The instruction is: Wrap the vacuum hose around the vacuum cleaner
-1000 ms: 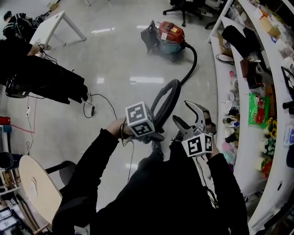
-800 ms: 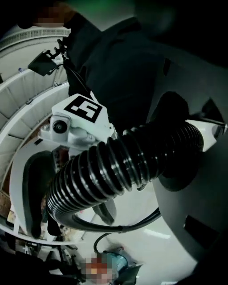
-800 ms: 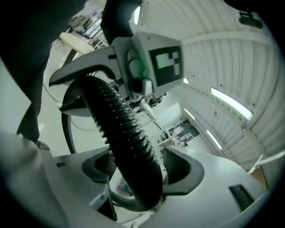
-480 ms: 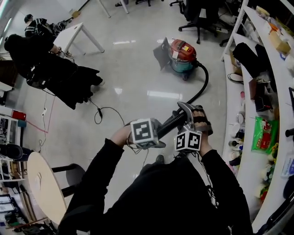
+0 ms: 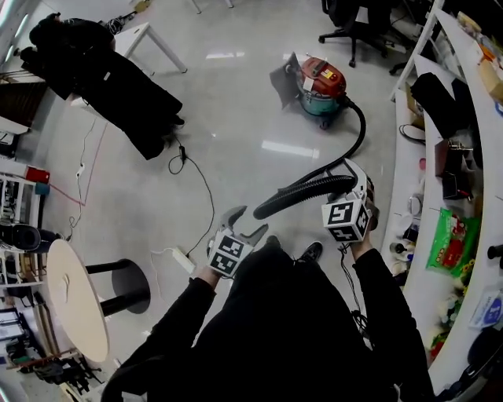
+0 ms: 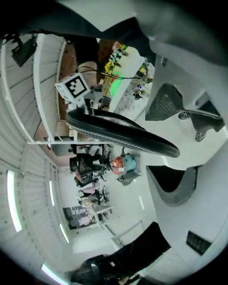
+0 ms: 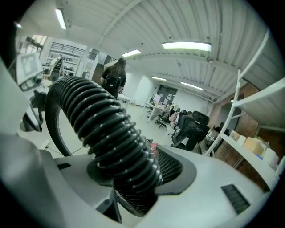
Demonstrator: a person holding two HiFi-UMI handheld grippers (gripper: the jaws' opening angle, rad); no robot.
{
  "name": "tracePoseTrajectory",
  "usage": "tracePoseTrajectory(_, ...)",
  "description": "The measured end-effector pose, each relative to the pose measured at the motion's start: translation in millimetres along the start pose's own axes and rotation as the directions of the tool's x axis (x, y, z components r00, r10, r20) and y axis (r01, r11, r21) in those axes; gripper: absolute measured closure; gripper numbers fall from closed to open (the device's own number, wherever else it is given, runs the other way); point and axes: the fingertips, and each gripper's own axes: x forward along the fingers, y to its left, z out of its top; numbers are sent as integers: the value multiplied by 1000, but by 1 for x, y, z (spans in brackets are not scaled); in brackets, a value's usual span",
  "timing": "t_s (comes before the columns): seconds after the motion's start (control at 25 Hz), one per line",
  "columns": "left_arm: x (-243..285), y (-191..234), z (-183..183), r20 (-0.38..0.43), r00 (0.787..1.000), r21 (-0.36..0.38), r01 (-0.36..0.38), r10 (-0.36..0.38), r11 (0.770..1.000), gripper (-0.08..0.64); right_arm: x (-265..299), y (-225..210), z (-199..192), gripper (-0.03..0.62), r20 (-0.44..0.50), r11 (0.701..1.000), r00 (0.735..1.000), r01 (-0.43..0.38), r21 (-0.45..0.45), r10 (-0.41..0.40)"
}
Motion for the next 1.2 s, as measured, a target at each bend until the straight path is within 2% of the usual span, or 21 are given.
tracePoseTrajectory(0.16,56,11,-29,-59,993,0,-101,101,995,250,7,-19,-10,377,-13,993,1000,20,112,-19)
tracePoseTrajectory(0.24,84,30,-28,-52,983,7,-175,175,985,250,12,-23,-12,377,-21,991,1000,22,135,-19)
tracePoseTrajectory(0.32,104,53,-18,-23,977,11,-210,210,978,252,20,-25,-14,377,-35,989,999,25,143,-20)
tracePoseTrajectory(0.36,109,63,-10,-4,978,16,-207,207,978,281,25,-26,-15,377,-48,988,999,29,152,-22)
tracePoseTrajectory(0.4,112,73,-1,17,980,24,-196,196,980,378,30,-27,-17,377,-65,985,998,36,170,-25)
tracePoseTrajectory(0.6,107,115,52,73,988,68,-138,133,988,383,63,-42,-42,377,-144,947,989,78,313,-34)
tracePoseTrajectory(0.72,109,138,89,94,991,139,-113,100,984,383,85,-51,-59,377,-162,917,986,106,384,-46)
tracePoseTrajectory(0.92,114,186,149,136,988,276,-114,78,954,385,131,-51,-71,363,-174,858,984,119,500,-36)
tracePoseTrajectory(1.04,121,209,173,125,991,358,-93,52,929,383,158,-43,-78,243,-206,809,978,107,578,18)
tracePoseTrajectory(1.08,125,213,178,117,992,374,-77,36,924,385,165,-40,-80,242,-222,793,974,106,600,38)
tracePoseTrajectory(1.12,128,214,181,109,994,375,-56,17,925,385,171,-38,-81,242,-229,766,972,108,633,53)
tracePoseTrajectory(1.2,133,213,183,92,996,343,-14,-18,939,385,180,-41,-79,248,-209,684,977,120,720,48)
